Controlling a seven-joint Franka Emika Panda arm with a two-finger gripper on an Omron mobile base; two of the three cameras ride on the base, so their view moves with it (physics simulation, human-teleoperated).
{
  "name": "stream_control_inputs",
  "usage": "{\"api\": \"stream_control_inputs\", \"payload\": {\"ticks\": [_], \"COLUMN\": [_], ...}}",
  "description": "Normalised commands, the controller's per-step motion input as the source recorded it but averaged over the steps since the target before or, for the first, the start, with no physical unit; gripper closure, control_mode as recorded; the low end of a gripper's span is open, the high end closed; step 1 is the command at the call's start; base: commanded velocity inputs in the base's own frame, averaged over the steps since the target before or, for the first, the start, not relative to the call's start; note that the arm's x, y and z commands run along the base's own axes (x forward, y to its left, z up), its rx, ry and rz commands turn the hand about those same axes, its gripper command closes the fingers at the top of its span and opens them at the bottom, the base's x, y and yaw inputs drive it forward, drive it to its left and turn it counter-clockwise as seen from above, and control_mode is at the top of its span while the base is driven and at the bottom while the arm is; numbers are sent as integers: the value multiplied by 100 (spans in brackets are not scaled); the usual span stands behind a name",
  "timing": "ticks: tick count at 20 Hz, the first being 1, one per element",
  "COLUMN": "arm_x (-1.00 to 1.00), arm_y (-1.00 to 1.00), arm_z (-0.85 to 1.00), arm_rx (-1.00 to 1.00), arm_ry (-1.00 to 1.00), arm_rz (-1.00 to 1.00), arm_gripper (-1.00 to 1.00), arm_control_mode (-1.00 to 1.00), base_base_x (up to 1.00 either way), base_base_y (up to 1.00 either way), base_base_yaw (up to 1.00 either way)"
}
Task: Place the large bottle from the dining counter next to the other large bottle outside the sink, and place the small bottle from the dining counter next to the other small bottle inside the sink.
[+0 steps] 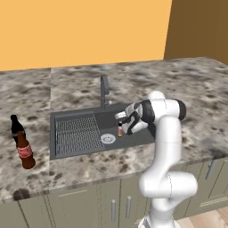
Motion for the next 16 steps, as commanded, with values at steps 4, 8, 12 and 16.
{"api": "stream_control_inputs", "payload": {"ticks": [4, 8, 12, 16], "arm_x": [-23, -52, -60, -61], "arm_y": [0, 0, 0, -14], "arm_z": [43, 32, 24, 19], "arm_rx": [0, 3, 2, 0], "arm_ry": [0, 0, -1, -1], "arm_rz": [-7, -1, 0, 0], "arm_gripper": [-100, -100, -100, -100], "arm_control_mode": [-100, -100, -100, -100], "base_base_x": [0, 0, 0, 0], "base_base_y": [0, 0, 0, 0], "base_base_yaw": [0, 0, 0, 0]}}
